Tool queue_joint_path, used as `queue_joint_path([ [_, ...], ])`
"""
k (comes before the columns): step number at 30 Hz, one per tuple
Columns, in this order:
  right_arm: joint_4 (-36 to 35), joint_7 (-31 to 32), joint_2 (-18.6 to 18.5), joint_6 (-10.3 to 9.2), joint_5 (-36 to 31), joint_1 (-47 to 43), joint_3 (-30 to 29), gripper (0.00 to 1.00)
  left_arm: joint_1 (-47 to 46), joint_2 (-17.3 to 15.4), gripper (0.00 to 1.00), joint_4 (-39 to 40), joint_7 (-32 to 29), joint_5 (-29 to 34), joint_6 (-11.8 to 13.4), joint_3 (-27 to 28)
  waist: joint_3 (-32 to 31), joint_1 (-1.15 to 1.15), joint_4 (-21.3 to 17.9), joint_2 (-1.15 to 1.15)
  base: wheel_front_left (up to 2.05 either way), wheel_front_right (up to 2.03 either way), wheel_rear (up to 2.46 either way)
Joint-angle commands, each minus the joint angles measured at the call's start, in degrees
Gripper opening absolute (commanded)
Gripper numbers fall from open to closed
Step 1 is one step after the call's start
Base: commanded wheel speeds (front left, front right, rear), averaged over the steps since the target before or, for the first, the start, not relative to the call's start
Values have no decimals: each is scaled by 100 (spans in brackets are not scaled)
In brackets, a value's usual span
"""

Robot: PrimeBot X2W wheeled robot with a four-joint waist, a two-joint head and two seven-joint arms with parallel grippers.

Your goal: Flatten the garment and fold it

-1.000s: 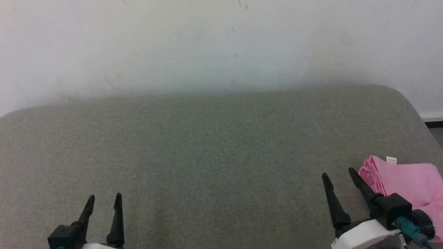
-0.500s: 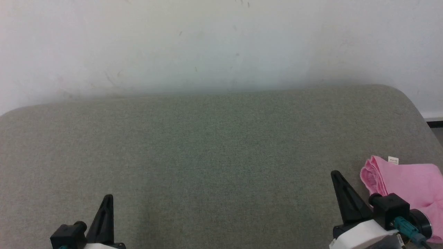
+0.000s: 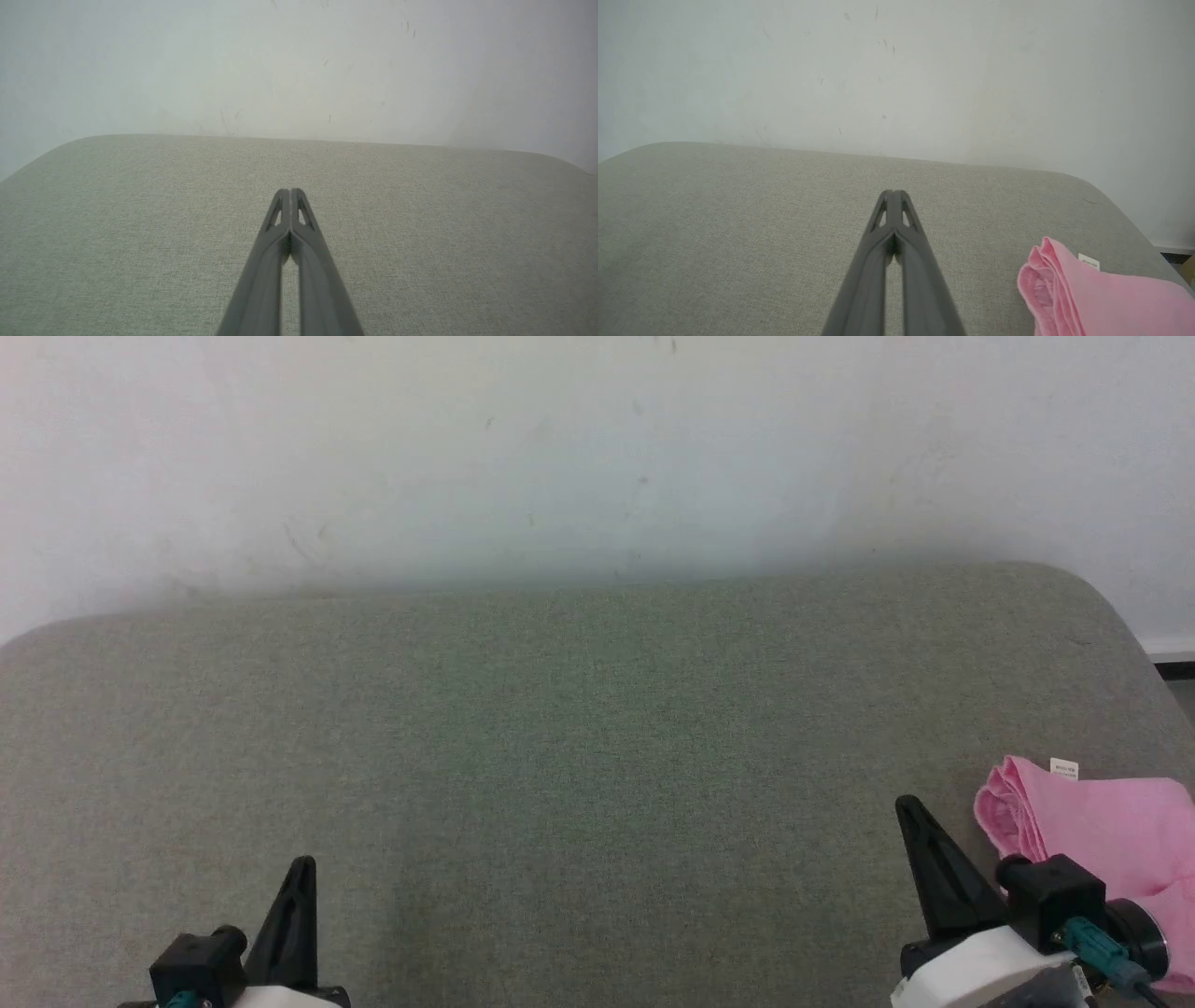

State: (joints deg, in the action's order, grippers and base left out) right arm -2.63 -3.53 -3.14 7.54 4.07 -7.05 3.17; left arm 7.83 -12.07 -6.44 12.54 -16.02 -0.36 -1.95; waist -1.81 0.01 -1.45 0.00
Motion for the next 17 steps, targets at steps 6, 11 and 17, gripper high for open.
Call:
queue_joint_path([
  [6,35,35,5,-1,-48,128,-32,0,-142,82,0,76,-96,172,8,33,11,0,9,0,0,0,0],
  [11,46,51,6,-1,-66,157,-47,0,-174,124,0,105,-154,244,10,41,20,0,16,0,0,0,0],
  [17,60,71,8,-2,-88,192,-64,0,-213,175,0,139,-224,331,11,51,30,-1,24,0,0,0,0],
])
